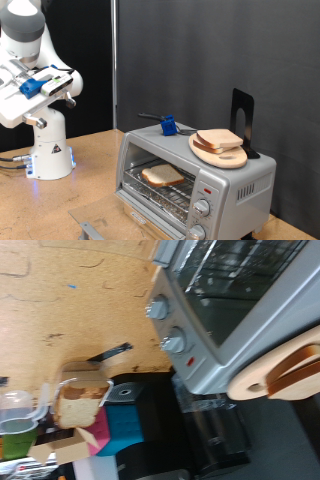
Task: Make a piece of toast with the oven
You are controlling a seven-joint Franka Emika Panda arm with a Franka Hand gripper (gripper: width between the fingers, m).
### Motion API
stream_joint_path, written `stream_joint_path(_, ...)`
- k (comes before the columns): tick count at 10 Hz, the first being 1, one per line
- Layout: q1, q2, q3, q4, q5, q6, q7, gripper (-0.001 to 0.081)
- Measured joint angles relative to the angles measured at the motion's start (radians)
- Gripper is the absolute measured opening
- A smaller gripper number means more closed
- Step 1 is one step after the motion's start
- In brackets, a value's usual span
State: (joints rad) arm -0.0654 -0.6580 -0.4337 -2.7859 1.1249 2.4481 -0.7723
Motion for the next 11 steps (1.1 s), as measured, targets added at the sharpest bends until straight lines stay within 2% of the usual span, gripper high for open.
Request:
stream_joint_path(1, -0.004, 0.004, -0.024, 0.015, -0.077, -0.134, 0.061, 0.0806)
stream_joint_path(3, -0.011, 0.040, -0.120, 0.079, -0.189, -0.437, 0.204, 0.0806)
stream_joint_path(5, -0.009, 0.127, -0.235, 0.168, -0.256, -0.718, 0.305, 0.0806)
stream_joint_path(6, -0.010, 0.180, -0.267, 0.209, -0.313, -0.793, 0.349, 0.0806)
stream_joint_path(7, -0.005, 0.246, -0.263, 0.249, -0.343, -0.833, 0.380, 0.0806)
stream_joint_path(9, -0.009, 0.241, -0.268, 0.240, -0.305, -0.835, 0.382, 0.0806)
stream_joint_path(11, -0.024, 0.254, -0.275, 0.233, -0.248, -0.815, 0.553, 0.0806)
